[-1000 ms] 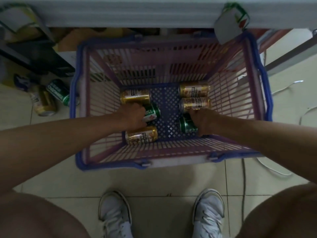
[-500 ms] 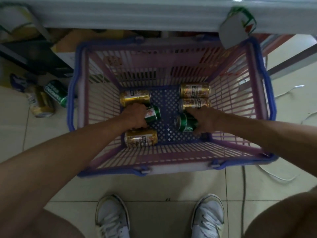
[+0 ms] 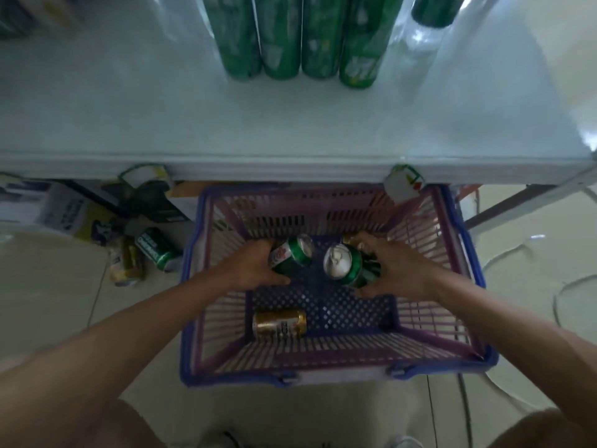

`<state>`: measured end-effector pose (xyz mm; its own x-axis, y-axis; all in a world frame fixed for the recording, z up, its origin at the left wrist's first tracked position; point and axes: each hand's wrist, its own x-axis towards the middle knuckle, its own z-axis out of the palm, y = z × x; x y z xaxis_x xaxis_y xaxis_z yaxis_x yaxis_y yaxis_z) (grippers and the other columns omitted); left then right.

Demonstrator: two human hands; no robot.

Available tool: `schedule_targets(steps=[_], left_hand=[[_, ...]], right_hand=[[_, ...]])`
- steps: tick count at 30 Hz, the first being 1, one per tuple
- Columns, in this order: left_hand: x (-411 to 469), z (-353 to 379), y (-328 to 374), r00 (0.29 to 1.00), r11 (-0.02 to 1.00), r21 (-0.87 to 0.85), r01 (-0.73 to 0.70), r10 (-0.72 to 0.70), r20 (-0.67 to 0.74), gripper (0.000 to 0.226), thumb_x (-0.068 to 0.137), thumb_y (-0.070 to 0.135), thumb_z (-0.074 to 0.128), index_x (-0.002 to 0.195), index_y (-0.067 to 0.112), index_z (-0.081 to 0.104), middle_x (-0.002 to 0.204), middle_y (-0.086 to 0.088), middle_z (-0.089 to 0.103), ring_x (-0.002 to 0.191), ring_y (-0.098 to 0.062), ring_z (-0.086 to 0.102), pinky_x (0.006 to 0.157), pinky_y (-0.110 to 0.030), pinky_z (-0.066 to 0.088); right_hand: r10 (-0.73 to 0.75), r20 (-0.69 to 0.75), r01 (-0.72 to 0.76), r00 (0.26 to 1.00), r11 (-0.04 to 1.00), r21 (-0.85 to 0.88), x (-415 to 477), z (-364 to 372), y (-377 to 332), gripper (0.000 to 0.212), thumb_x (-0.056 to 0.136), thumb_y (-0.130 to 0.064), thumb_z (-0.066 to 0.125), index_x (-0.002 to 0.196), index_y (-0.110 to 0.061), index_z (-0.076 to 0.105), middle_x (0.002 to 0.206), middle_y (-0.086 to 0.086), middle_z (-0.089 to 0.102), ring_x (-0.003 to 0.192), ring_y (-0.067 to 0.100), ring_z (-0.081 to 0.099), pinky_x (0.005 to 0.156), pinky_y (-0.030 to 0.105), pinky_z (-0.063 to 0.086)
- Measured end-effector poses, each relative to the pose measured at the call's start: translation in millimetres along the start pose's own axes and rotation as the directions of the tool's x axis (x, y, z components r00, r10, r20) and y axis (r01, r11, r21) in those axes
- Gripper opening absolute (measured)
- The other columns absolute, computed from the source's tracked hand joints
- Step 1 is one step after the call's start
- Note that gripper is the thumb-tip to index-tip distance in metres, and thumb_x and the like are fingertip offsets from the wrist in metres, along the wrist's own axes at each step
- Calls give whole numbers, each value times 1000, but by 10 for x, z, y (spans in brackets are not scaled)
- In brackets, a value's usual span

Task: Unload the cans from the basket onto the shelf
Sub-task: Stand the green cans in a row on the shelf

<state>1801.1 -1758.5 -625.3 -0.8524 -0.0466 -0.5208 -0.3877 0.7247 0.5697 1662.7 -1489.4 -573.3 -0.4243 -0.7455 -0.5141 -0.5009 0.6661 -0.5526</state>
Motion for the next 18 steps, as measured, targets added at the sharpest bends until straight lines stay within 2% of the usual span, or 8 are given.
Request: schedule_targets(steps=[2,3,5,6,8,11,14,18], left_hand=[[-57,-77,-6,1000,1000,-23,-17,16,-21,70,75,43,85,132,14,57,115,2,64,105,-17,63,71,-17,47],[-89,-108,-5,999,998,-57,-25,24,-31,72,75,42,85,134,14,55,114,5,62,104,-13,61,70,-10,46],[-146,-165,31,997,990,-128,-65,59,-53,78,75,42,85,141,17,50,119,12,57,105,-5,57,73,2,41],[-164,-194,57,994,982,-160,-95,86,-66,81,74,43,85,143,19,49,126,16,56,110,-2,56,80,2,42],[-191,-277,133,986,959,-239,-154,134,-99,80,72,44,87,140,22,52,134,17,58,118,2,57,97,-11,46],[-243,-448,304,963,902,-351,-253,202,-176,81,69,44,90,140,27,54,134,21,62,122,4,58,105,-21,47],[-329,-639,502,940,859,-400,-320,235,-247,69,67,41,91,128,37,61,127,23,66,118,3,62,100,-17,49],[-438,-917,713,931,836,-436,-333,219,-291,57,61,47,93,113,46,70,112,21,73,105,2,69,84,-11,53]], right_hand=[[-36,-42,37,998,999,30,-94,-114,-27,80,69,-44,90,133,-36,44,125,-12,61,108,8,58,78,13,44],[-47,-54,50,997,998,49,-142,-165,-34,79,67,-49,89,131,-41,43,123,-16,61,107,6,60,83,13,47],[-65,-78,70,995,995,66,-236,-264,-53,81,64,-59,86,130,-49,40,124,-24,61,109,0,61,90,25,52],[-78,-108,85,991,994,66,-276,-309,-73,83,62,-62,85,131,-52,39,122,-28,61,109,-4,61,90,25,53],[-117,-179,130,977,990,63,-341,-408,-129,84,60,-70,83,130,-56,39,121,-36,58,110,-13,58,87,18,52],[-151,-250,186,956,975,122,-415,-564,-224,86,60,-73,83,131,-46,43,117,-28,65,103,-5,66,84,27,58],[-170,-310,243,936,945,217,-493,-724,-305,88,61,-66,87,134,-43,45,115,-21,70,101,2,71,83,28,60],[-182,-354,316,917,874,369,-580,-945,-388,82,67,-42,95,136,-40,50,117,-8,74,104,12,74,87,26,60]])
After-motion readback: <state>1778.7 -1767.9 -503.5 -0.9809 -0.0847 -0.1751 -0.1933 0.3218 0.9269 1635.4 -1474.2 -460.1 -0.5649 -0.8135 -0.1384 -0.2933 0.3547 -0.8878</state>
